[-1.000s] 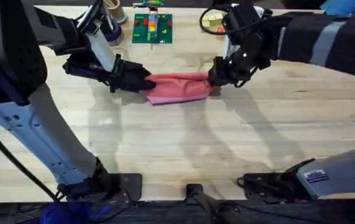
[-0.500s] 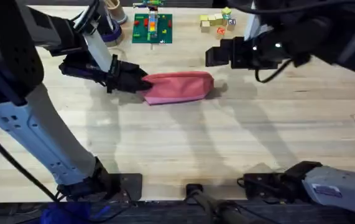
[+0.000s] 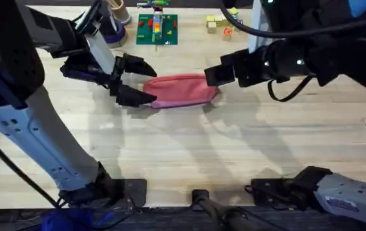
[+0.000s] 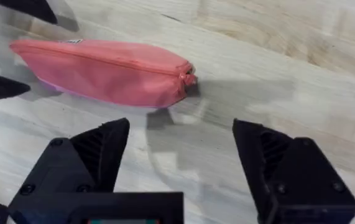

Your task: Unzip the bag, pick up the pens from the table one at a time and place them inside, then zip the bag closed.

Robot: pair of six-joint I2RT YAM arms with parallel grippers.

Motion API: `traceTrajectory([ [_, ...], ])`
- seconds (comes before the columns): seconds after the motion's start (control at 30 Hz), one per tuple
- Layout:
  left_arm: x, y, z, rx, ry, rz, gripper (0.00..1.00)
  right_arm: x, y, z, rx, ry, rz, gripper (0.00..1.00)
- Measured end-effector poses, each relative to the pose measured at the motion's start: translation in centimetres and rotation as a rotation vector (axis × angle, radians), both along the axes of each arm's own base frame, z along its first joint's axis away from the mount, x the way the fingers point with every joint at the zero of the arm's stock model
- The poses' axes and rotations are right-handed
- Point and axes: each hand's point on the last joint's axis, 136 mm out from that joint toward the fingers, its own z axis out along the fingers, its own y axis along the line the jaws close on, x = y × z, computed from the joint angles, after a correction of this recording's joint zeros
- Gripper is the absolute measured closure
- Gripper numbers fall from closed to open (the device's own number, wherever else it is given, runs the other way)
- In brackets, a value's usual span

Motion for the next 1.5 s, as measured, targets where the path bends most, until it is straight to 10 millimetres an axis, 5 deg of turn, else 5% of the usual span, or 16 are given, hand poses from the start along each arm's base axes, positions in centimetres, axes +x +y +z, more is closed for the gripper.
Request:
traceTrajectory([
  [0.43,0.8,1.2,1.5,0.019,-0.013,0.021,0.004,0.0,0.0,0.0,-0.001,-0.001,0.000,0.004],
  [0.77,1.3,3.1,7.0,0.251,-0.231,0.026,0.004,0.1,0.0,0.1,-0.001,-0.006,-0.002,0.004],
  [0.97,1.5,4.5,9.5,0.416,-0.201,0.154,0.004,0.2,0.1,0.2,0.003,-0.012,-0.002,0.004],
  [1.27,-2.9,5.0,14.1,0.566,0.000,0.413,0.005,0.2,0.1,0.2,0.003,-0.012,-0.002,0.003],
  [1.5,-5.7,5.1,15.9,0.576,0.134,0.568,0.005,0.2,0.1,0.2,0.003,-0.012,-0.002,0.005],
])
